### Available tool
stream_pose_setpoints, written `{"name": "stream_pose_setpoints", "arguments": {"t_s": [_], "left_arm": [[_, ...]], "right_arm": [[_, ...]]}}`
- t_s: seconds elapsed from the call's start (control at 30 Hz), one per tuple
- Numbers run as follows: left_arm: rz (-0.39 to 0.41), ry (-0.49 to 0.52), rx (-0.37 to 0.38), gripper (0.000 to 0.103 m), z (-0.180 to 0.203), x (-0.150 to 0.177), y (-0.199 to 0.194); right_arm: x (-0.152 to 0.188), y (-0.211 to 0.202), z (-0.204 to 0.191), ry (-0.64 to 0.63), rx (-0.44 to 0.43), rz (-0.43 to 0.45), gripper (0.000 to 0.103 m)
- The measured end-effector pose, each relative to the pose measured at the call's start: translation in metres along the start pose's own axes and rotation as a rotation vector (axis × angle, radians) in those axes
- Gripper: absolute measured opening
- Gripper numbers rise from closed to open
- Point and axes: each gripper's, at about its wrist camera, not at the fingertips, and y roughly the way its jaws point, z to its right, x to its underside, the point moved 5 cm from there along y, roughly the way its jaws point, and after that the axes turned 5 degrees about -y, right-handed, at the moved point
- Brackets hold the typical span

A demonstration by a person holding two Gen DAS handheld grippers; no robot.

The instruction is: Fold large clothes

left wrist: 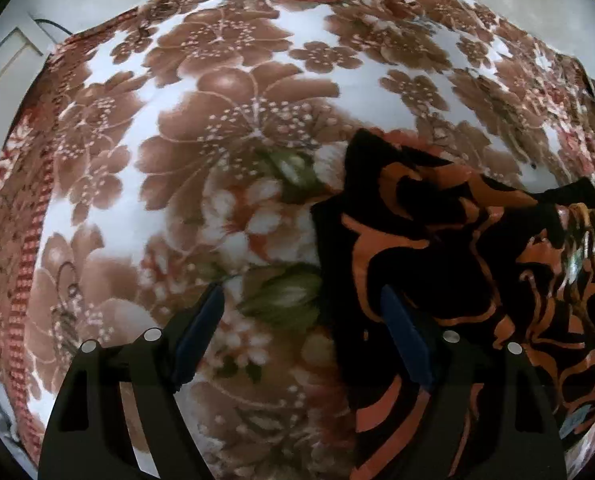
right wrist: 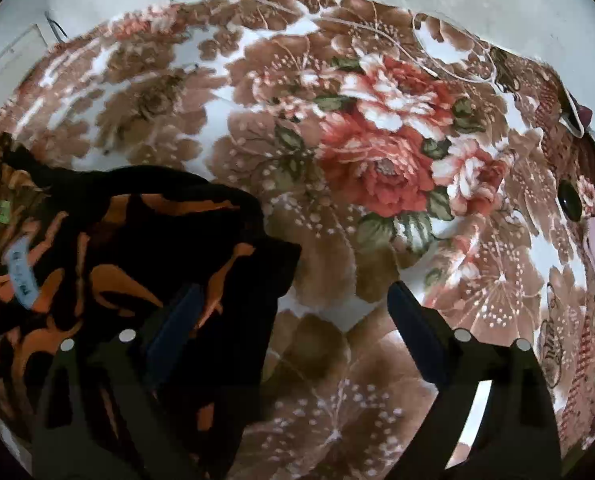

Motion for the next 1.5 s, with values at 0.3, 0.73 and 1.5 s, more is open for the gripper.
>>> {"name": "stream_pose_setpoints", "arguments": {"t_s": [0.3, 0.73, 1.5], "left_arm": [[0.032, 0.017, 0.106, 0.080, 0.033, -0.023, 0.006], [0.018, -0.005, 0.181, 0.019, 0.054, -0.044, 0.026], [0.098, 0.003, 0.203, 0.008, 0.065, -0.035, -0.017]], "right_arm": [[-0.006, 0.015, -0.036, -0.137, -0.073, -0.021, 0.087], [-0.047, 0.056, -0.053, -0.023, -0.260, -0.044, 0.010], [-0.051, 0.022, -0.037, 0.010, -0.239, 0.003, 0.008]]}}
